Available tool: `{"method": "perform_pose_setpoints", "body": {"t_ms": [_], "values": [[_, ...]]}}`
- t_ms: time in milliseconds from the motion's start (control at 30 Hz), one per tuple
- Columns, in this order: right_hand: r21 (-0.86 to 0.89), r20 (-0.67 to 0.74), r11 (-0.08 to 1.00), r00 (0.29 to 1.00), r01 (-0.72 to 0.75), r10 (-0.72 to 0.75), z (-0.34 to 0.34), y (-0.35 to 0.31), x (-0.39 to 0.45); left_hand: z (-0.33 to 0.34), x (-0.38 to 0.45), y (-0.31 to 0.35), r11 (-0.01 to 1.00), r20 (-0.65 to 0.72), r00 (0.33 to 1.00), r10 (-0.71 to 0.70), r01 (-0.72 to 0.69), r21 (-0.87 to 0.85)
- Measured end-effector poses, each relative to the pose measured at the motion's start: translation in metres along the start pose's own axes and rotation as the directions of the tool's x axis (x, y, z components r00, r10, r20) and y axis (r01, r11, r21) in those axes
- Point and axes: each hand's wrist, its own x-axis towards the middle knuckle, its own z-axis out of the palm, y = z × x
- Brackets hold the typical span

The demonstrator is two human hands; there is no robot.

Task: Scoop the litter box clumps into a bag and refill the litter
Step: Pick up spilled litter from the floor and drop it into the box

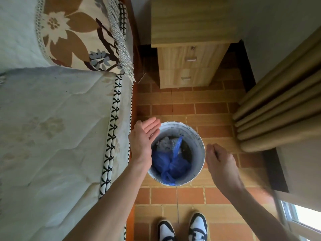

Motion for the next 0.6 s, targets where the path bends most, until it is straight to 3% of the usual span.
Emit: {"method": "perform_pose_setpoints", "body": {"t_ms": [600], "values": [[-0.028, 0.025, 0.998, 0.998, 0.053, -0.052, 0.014, -0.011, 0.045, 0.0, 0.022, -0.034, 0.919, 0.035, 0.962, 0.27, -0.268, 0.291]]}}
